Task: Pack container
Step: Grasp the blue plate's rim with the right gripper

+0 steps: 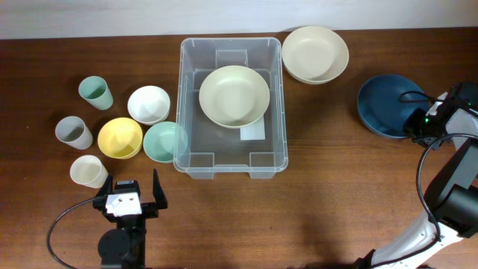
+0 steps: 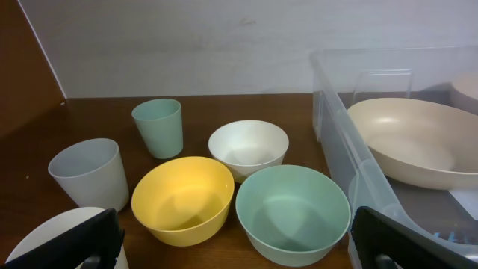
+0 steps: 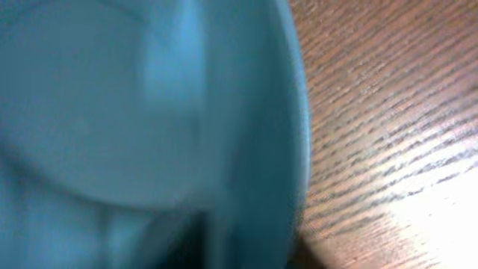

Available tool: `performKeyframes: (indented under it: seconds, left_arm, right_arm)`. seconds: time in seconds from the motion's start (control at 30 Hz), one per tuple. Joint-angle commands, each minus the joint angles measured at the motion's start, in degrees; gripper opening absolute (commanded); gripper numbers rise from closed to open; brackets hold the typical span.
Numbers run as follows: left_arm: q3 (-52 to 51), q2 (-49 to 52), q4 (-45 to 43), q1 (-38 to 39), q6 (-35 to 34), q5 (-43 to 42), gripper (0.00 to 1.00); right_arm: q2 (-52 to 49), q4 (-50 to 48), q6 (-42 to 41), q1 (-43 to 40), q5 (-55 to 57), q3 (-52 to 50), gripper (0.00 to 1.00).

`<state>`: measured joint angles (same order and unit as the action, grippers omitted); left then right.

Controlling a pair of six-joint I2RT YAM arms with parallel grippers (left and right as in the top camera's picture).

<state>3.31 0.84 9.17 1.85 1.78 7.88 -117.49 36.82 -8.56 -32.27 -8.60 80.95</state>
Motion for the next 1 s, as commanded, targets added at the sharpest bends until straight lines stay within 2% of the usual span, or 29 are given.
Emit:
performKeyframes:
  seconds: [0.0, 0.03, 0.33, 0.57, 0.73, 0.97]
  left_arm:
    - [-0.6, -0.4, -0.2, -0.2, 0.9, -0.6, 1.00]
    - [-0.6, -0.4, -0.2, -0.2, 0.9, -0.6, 1.00]
    - [-0.6, -0.4, -0.2, -0.2, 0.9, -0.6, 1.00]
    - [-0.6, -0.4, -0.2, -0.2, 0.9, -0.6, 1.00]
    - [-0.6, -0.4, -0.2, -0.2, 0.9, -0.6, 1.00]
    - [-0.6, -0.4, -0.2, -0.2, 0.9, -0.6, 1.00]
  right_arm:
    - [-0.2, -0.4, -1.2, -0.1, 0.4, -0.9, 0.06]
    - [-0.2, -0.5, -1.2, -0.1, 0.4, -0.9, 0.04]
    - [0.5, -0.3, -0.7, -1.9, -1.1, -0.6, 0.04]
    - [11.4, 1.9, -0.5, -0.1, -9.2, 4.5, 0.04]
    - [21.1, 3.6, 0.7, 5.4, -7.0, 6.6, 0.04]
    - [31.2, 4.2, 0.6, 13.6, 5.8, 6.6, 0.04]
